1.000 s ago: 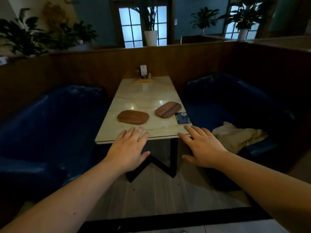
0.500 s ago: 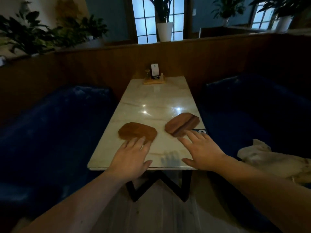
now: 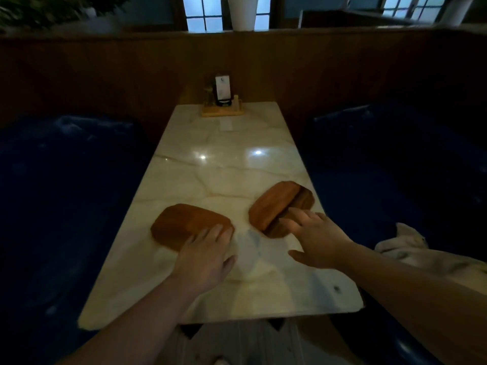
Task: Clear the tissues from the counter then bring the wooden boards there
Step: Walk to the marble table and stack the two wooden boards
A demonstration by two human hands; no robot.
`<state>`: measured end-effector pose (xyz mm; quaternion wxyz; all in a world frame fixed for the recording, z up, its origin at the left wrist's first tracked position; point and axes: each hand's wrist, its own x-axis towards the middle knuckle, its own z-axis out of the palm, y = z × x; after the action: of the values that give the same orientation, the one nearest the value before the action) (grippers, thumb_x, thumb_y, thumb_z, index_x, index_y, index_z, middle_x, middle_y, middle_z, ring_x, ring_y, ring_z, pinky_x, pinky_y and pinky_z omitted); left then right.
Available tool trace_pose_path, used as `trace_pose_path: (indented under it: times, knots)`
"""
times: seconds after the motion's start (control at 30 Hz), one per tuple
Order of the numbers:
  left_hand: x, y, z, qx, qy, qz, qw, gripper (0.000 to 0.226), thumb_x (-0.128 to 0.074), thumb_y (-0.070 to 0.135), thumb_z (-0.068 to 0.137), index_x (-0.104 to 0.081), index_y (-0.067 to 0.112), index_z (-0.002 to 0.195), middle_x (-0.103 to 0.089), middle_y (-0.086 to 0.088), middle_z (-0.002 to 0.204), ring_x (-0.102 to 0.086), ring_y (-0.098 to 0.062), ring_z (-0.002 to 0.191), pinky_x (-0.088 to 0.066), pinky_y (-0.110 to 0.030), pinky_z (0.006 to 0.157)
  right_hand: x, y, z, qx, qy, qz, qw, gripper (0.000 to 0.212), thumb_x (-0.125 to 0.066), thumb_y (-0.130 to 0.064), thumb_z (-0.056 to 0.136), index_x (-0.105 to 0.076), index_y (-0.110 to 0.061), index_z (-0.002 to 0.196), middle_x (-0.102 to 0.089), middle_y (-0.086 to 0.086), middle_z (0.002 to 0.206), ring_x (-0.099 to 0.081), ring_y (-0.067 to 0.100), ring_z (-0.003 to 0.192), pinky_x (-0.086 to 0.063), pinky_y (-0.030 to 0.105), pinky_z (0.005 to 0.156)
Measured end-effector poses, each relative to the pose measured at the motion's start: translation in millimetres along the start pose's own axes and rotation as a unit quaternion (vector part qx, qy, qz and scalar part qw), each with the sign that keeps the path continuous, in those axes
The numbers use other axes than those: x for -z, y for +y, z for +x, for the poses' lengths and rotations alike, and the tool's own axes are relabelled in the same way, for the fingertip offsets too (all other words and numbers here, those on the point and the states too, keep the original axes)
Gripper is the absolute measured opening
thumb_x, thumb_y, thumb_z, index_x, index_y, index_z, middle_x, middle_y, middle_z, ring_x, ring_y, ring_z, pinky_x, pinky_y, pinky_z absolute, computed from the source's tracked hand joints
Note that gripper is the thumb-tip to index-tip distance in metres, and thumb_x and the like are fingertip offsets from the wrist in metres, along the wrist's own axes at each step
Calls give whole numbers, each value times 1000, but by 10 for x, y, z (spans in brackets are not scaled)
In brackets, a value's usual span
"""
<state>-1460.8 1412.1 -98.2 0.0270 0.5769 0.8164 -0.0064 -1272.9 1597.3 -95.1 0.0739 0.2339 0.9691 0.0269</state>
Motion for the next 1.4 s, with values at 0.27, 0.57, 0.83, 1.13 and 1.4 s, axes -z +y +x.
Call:
trace_pose_path:
  times: [0.27,0.57,0.83,1.13,1.4]
  knots:
    - [-344,-274,1186,-13,-54,-93,994,60,-45,51,87,-32,22,138,-45,-2,139,-45,-25,124,-44,-39,93,-138,592,664,-87,-70,65,992,73,-55,-54,85,-24,-28,146,-29,5,154,-35,29,136,-36,48,107]
    - [-766,-214,2133,104,-128,-209,964,60,-53,48,87,-39,15,136,-59,-12,129,-56,-32,116,-46,-37,91,-785,1622,1342,-254,-71,326,908,67,-66,-45,85,-38,-18,140,-50,15,134,-54,29,112,-44,35,84]
    - [-1209,-38,2673,195,-166,-259,931,47,-55,42,89,-49,4,116,-65,-18,105,-61,-35,102,-49,-40,83,-1339,2337,2054,-292,-109,415,855,68,-65,-43,87,-39,-10,140,-54,16,134,-55,29,116,-45,32,85]
    - [-1583,52,2976,277,-161,-279,905,36,-60,29,88,-57,1,111,-65,-23,109,-60,-37,103,-46,-39,82,-1539,2581,2446,-246,-118,395,877,37,-64,-28,89,-64,7,101,-68,19,90,-65,27,78,-55,39,69]
    - [-1604,-87,2971,362,-121,-372,846,18,-70,11,78,-68,-2,89,-69,-24,84,-67,-34,81,-50,-40,67,-1612,2576,2475,-268,-143,496,814,22,-69,-22,87,-62,-2,91,-65,14,83,-65,27,74,-56,39,60]
